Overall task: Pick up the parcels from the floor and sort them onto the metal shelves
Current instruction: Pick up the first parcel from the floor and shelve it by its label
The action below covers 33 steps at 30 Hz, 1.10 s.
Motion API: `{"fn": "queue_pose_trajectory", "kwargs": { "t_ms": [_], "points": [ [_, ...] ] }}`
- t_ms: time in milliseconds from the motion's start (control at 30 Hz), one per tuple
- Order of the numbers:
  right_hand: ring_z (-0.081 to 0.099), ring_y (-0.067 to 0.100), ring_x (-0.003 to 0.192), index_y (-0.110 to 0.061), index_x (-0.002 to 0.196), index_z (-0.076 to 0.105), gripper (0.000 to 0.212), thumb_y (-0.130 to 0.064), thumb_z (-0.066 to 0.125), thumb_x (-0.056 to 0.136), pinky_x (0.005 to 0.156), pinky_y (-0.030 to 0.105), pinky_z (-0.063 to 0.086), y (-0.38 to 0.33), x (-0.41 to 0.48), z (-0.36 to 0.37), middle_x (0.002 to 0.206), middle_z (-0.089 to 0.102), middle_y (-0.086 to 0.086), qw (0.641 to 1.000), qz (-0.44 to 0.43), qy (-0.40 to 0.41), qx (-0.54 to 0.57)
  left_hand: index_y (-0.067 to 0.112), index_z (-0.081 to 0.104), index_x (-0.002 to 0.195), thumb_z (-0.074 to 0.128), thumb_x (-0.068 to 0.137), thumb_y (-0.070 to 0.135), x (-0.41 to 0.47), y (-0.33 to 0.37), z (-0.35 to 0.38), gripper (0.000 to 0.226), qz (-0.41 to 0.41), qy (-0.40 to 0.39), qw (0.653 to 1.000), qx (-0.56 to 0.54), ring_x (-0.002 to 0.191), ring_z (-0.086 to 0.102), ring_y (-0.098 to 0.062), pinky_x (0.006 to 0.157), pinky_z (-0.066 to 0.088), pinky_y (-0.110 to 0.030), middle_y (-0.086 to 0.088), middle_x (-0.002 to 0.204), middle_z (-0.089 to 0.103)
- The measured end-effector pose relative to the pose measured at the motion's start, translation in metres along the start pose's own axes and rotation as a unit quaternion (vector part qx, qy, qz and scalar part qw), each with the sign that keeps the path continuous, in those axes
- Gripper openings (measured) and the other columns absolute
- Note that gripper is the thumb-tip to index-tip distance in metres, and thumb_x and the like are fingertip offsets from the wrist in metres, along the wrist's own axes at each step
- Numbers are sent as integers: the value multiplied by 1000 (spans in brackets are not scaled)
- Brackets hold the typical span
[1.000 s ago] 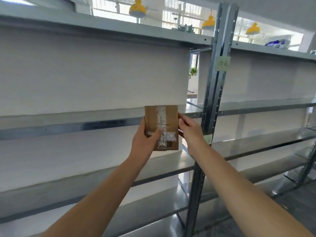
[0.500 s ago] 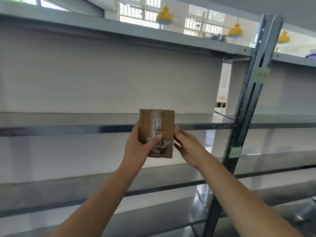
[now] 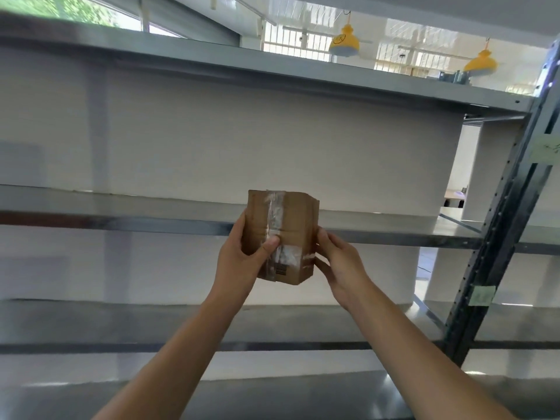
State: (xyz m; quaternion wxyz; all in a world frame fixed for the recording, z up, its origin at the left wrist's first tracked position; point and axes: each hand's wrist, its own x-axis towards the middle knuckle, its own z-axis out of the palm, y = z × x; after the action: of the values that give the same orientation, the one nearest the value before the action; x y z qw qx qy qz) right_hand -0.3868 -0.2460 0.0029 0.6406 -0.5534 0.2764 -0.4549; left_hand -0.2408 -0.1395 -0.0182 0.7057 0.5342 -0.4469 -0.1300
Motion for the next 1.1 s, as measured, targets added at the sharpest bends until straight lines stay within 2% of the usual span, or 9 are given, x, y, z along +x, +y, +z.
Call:
{"fn": "queue_pose_trajectory", "kwargs": {
  "t_ms": [100, 267, 433, 500, 633, 767, 967, 1033, 1100],
  "points": [
    [66, 15, 87, -12, 116, 72, 32, -28, 46, 107, 69, 25, 54, 5, -4, 6, 97, 73, 2, 1000, 9, 13, 5, 36, 45, 150, 74, 90, 34, 0, 0, -13, 67, -15, 21, 1000, -10, 104, 66, 10, 78, 57, -10, 21, 122, 68],
    [68, 17, 86, -11, 114, 74, 34, -31, 48, 106, 81, 32, 57, 7, -6, 9, 94, 75, 3, 1000, 9, -10, 26, 35, 52, 146, 69, 93, 31, 0, -6, -25, 56, -32, 22, 999, -21, 99, 68, 11, 73, 56, -9, 31, 102, 73],
    [71, 8, 64, -17, 96, 67, 17, -23, 54, 104, 56, 24, 54, 5, -2, 11, 79, 77, -2, 999, 44, -27, -11, 36, 59, 140, 65, 87, 44, -5, -7, -26, 54, -36, 8, 999, -40, 107, 67, 6, 78, 55, -9, 24, 111, 75],
    [70, 11, 70, -20, 99, 67, 17, -26, 52, 104, 56, 25, 53, 5, -1, 12, 77, 77, -4, 996, 71, -41, -36, 38, 60, 139, 62, 91, 42, -7, -5, -25, 48, -36, 4, 999, -39, 106, 67, 9, 76, 52, -6, 27, 111, 74],
    [70, 17, 86, -20, 108, 71, 23, -33, 52, 104, 68, 30, 55, 8, 0, 16, 81, 77, -3, 991, 97, -76, -48, 48, 62, 128, 57, 99, 35, -5, 0, -29, 32, -36, 4, 999, -19, 104, 67, 8, 74, 52, -5, 26, 110, 75],
    [70, 16, 83, -21, 110, 71, 26, -37, 51, 105, 62, 27, 56, 11, -2, 21, 84, 78, -2, 991, 87, -92, -35, 37, 65, 130, 58, 101, 26, -6, 1, -32, 32, -8, 34, 999, 4, 113, 65, -4, 82, 50, -5, 9, 128, 68],
    [71, 11, 74, -24, 102, 76, 25, -38, 56, 103, 61, 24, 57, 11, -4, 24, 88, 78, -1, 992, 73, -103, -23, 40, 65, 121, 56, 102, 19, -6, 2, -32, 30, -7, 52, 998, 28, 102, 60, -2, 72, 45, 3, 6, 119, 61],
    [72, 10, 74, -26, 98, 77, 25, -37, 55, 103, 62, 24, 56, 12, -3, 22, 88, 78, -2, 992, 62, -105, -13, 38, 69, 122, 57, 102, 18, -4, 2, -32, 30, -21, 52, 998, 12, 101, 62, 2, 78, 49, -2, 6, 118, 64],
    [70, 14, 88, -24, 105, 73, 22, -38, 55, 103, 71, 29, 56, 11, -3, 22, 89, 78, -3, 994, 50, -96, -9, 33, 73, 123, 57, 102, 18, -4, 0, -32, 30, -45, 56, 997, -9, 106, 65, -2, 94, 54, -18, 5, 117, 68]
  ]
}}
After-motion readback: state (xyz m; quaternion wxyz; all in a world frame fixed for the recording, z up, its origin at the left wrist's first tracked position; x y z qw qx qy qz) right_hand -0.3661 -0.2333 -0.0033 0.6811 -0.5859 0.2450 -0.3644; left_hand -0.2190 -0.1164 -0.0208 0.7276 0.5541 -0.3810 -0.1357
